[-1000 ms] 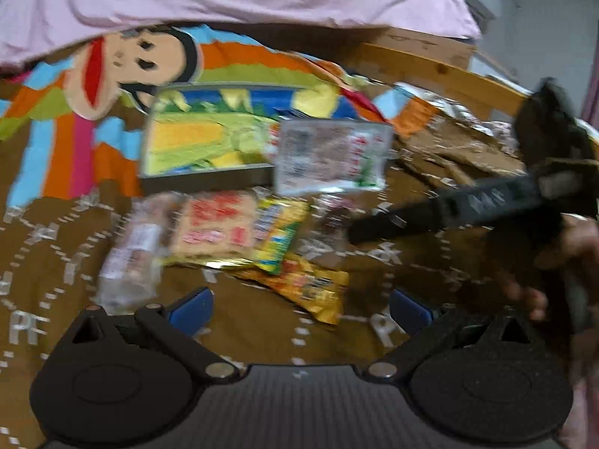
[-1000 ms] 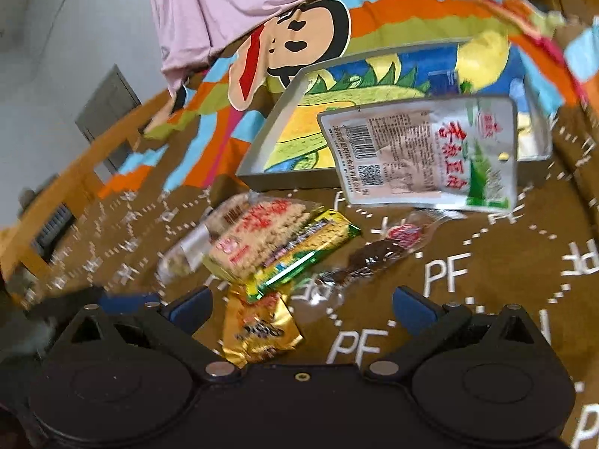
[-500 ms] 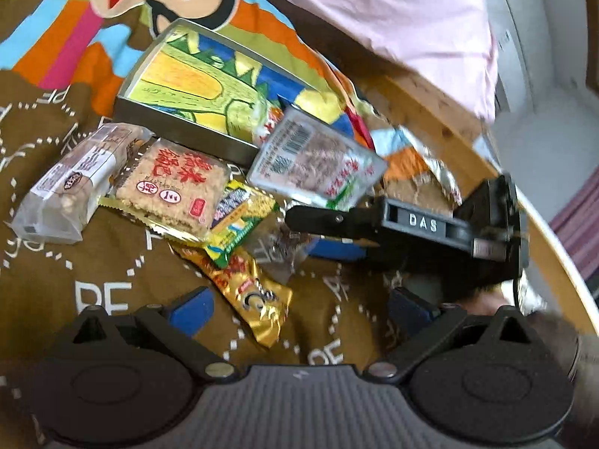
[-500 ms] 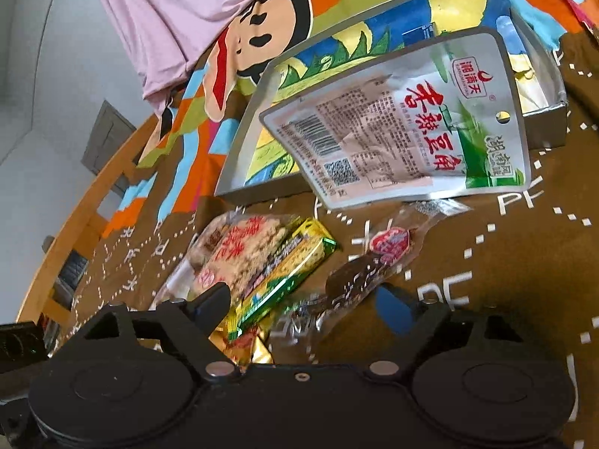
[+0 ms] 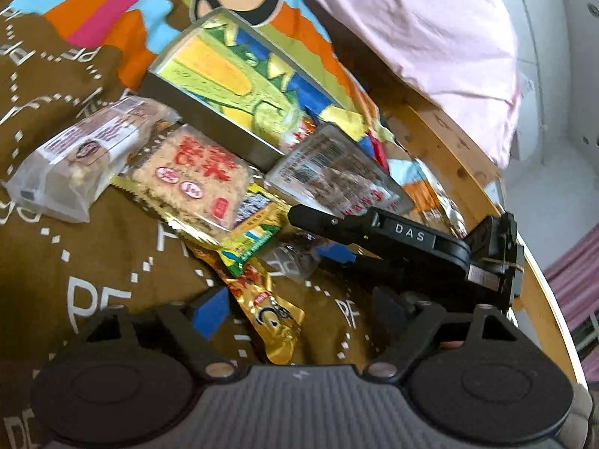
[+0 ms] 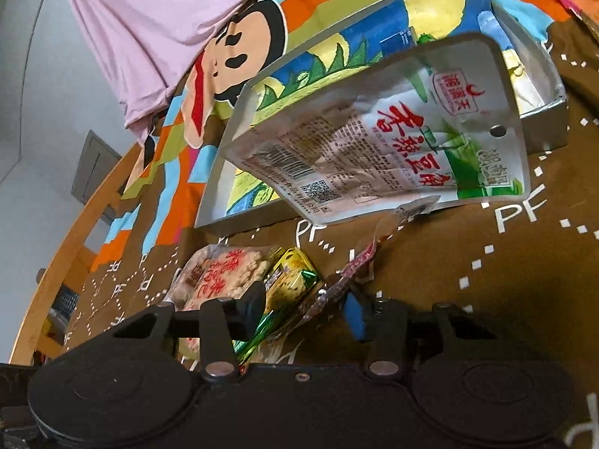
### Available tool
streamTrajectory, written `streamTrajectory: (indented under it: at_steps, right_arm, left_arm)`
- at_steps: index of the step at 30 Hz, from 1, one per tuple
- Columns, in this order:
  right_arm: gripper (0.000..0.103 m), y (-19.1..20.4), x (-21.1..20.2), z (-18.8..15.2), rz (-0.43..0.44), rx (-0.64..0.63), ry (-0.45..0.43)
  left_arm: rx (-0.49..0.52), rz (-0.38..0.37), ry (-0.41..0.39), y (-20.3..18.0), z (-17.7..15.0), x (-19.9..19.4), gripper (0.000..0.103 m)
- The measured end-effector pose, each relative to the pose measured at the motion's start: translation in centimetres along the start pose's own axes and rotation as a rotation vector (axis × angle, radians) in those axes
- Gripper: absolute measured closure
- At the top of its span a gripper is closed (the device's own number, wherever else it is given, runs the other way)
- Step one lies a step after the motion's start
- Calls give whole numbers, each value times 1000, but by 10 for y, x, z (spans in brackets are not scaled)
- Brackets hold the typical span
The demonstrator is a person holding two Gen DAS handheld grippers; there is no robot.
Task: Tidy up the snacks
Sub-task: 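Grasp the clear sausage packet with the right tool while the left tool grasps the gold meat bag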
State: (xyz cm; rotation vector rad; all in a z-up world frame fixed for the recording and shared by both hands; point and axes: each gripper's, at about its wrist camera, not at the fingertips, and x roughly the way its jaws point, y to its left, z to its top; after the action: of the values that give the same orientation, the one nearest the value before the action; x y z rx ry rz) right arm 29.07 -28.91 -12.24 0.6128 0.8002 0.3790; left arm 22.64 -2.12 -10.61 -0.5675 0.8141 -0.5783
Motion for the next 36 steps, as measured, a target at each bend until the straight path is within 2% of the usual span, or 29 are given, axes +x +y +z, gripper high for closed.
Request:
streamTrajectory:
  at_steps: [1,5,7,12,17,20,23,31,36]
  right_arm:
    - [55,0,2,1,-3,6,-4]
    - [73,1,4,0,-49,12,-2]
    - [78,2,0,1,-68,36,9]
    - [81,14,-20,4,-95,18,43]
    - [84,26,-52,-2,-147,-25,128]
    - [87,29,-67,-4,-139,-33,129]
    - [87,24,-69,-5,-130,-16,140]
    - [86,13,-55,-8,-140,-5,173]
    - [86,12,-54,-9,-119,16,173]
  left_arm:
    - [-12,3,-2,2,1,1,21]
    - [-36,15,-3,6,1,6,23]
    - [-23,27,0,3,2,8,23]
    - [-22,86,15,-1,3,11,32]
    - [-113,119,14,2,8,14,39]
    - [-164,137,5,2,9,16,39]
    - [-167,150,0,-3,7,18,40]
    - [-229,105,-22,-3,0,13,50]
    - [-221,58,-32,-11,-1,13,50]
